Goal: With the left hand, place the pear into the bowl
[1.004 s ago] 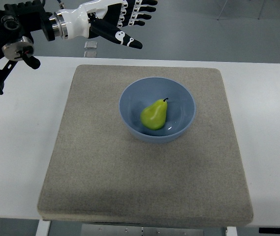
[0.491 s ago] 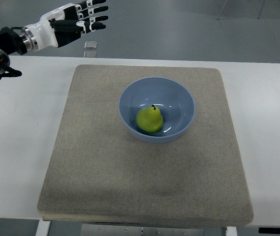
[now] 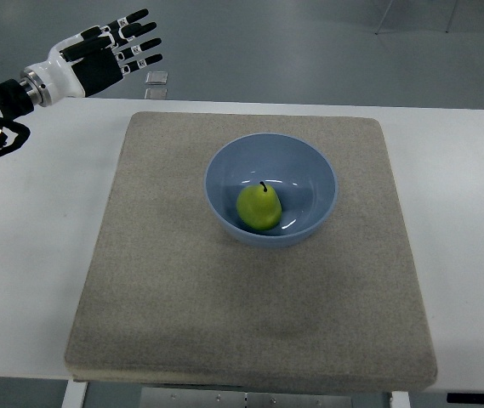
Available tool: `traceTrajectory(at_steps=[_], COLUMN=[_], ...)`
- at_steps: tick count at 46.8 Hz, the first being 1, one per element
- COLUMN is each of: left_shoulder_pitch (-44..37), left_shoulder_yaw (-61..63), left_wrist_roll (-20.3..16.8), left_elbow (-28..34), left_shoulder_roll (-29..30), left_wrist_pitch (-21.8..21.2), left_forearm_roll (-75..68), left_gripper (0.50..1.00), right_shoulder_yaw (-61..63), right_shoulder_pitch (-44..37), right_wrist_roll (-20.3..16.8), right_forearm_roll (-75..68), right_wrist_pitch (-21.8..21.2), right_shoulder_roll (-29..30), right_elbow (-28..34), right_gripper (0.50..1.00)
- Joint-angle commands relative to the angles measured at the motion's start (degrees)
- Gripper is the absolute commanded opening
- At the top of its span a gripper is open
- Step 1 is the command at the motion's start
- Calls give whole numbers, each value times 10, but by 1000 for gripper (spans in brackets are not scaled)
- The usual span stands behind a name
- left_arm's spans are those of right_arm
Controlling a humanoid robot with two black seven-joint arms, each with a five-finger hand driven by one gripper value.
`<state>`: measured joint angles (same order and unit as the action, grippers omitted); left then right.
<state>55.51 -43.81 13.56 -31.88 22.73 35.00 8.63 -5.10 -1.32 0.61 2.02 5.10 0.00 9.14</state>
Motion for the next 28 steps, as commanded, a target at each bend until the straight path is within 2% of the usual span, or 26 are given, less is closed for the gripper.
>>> traceTrajectory(at_steps=[1,28], left_shoulder_pitch=[-8,-37], left_shoulder_yaw=[0,0], left_wrist_roll=[2,2], left_elbow=[2,0], left_shoulder_roll=[-2,-27], left_wrist_pitch=[0,0], left_forearm_roll=[13,52], left_gripper=[992,992], right_shoulder_yaw=[0,-1], right_shoulder_pitch=[-1,1], right_wrist_roll=[0,0], right_forearm_roll=[0,-2], right_wrist_pitch=[0,-1], right_shoulder_roll=[0,0], right_elbow=[0,1], right_gripper=[926,924])
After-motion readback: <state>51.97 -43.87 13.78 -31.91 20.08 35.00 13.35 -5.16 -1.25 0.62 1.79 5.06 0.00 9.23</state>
